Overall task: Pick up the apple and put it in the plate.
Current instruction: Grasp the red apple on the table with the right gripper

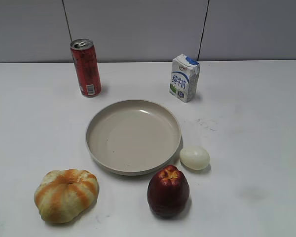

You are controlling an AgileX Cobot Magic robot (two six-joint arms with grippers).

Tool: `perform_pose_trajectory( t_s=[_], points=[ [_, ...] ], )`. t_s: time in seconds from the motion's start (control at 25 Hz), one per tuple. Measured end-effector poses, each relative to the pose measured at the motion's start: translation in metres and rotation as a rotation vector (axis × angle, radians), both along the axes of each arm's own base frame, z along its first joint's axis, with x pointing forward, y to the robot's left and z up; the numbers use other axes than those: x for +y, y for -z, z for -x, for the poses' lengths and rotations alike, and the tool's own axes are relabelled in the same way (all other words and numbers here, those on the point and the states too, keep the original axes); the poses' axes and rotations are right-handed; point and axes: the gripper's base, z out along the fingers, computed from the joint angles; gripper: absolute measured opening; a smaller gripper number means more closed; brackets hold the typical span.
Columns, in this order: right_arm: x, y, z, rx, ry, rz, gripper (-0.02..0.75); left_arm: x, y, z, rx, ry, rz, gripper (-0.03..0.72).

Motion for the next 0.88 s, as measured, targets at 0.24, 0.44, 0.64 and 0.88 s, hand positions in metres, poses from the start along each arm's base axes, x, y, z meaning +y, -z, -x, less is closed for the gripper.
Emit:
perform_pose_trajectory(
  t_s=[0.24, 0.44, 0.64, 0.88],
  points=[
    [0.02, 0.009, -0.068, 0.354, -0.195, -0.043, 0.593, 0.0, 0.0, 0.0, 0.0, 0.0, 0.0, 0.587],
    [0.053, 0.026, -0.11, 0.632, -0.39, -0.037, 0.593, 0.0, 0.0, 0.0, 0.0, 0.0, 0.0, 0.587],
    [0.109, 0.047, -0.132, 0.823, -0.531, 0.013, 0.593, 0.0, 0.0, 0.0, 0.0, 0.0, 0.0, 0.587],
    [0.175, 0.063, -0.133, 0.912, -0.619, 0.157, 0.593, 0.0, 0.0, 0.0, 0.0, 0.0, 0.0, 0.587]
  ],
)
